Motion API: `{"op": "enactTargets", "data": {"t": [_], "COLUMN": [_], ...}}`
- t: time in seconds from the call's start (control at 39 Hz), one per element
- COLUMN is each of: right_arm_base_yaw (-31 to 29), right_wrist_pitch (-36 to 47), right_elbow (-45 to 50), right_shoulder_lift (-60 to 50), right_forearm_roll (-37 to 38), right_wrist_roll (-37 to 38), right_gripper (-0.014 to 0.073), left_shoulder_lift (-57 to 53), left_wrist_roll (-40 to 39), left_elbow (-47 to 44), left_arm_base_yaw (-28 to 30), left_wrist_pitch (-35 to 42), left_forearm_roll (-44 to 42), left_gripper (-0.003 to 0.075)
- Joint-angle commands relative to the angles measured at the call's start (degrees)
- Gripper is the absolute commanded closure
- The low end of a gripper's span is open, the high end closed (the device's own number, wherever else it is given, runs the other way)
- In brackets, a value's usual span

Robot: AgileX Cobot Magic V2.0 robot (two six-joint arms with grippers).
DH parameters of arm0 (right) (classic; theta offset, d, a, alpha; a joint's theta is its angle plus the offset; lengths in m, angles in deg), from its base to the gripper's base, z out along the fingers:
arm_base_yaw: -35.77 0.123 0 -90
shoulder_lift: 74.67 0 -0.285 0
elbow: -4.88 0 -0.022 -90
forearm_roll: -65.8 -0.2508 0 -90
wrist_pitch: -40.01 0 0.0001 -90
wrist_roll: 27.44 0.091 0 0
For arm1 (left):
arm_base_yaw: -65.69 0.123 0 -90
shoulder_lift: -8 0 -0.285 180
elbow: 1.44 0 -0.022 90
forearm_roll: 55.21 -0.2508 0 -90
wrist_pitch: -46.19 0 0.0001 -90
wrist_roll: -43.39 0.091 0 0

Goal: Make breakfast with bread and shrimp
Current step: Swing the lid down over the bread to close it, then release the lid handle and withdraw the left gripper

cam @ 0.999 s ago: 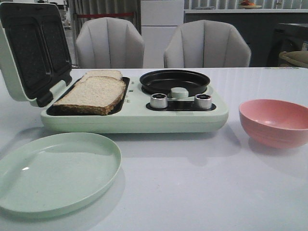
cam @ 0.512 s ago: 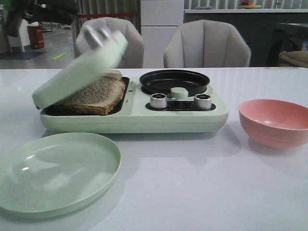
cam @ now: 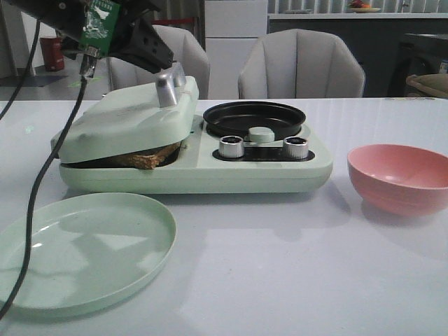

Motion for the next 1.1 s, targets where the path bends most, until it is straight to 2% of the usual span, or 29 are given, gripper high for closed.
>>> {"op": "enactTargets", "data": {"t": [0.0,0.36,0.56,0.67,0.72,0.95,1.0,1.08], "right_arm_base_yaw": [-0.05,-0.05,-0.05,-0.05,-0.05,-0.05,-0.05,-0.05], "right_wrist_pitch": [5.05,5.05,5.05,5.05,5.05,5.05,5.05,5.05], "right_elbow": [-1.51,-1.51,-1.51,-1.51,-1.51,-1.51,-1.51,-1.51], "right_shoulder_lift": [0.60,0.60,0.60,0.60,0.60,0.60,0.60,0.60], "right_forearm_roll": [-0.03,-0.03,-0.03,-0.03,-0.03,-0.03,-0.03,-0.03], "right_wrist_roll": [-0.16,-0.16,-0.16,-0.16,-0.16,-0.16,-0.16,-0.16], "right_gripper": [-0.0010,-0.0010,-0.0010,-0.0010,-0.0010,-0.0010,-0.0010,-0.0010], "left_shoulder_lift": [-2.10,-0.08,-5.76,-10.08,-12.37,-22.51,-24.39,-27.70], "left_wrist_roll": [-0.13,-0.25,-0.83,-6.63,-10.84,-38.22,-41.65,-42.52], "left_elbow": [1.56,1.56,1.69,1.69,1.69,1.59,1.12,-0.63], "left_arm_base_yaw": [-0.42,-0.42,-0.42,-0.42,-0.42,-0.42,-0.42,-0.42], "left_wrist_pitch": [0.48,-0.22,-0.22,0.52,0.40,-4.31,-5.77,-5.78], "left_forearm_roll": [-0.40,-1.60,-10.90,-20.97,-28.66,-64.12,-67.89,-69.24], "left_gripper": [0.0585,0.0585,0.0585,0.0585,0.0585,0.0585,0.0586,0.0586]}}
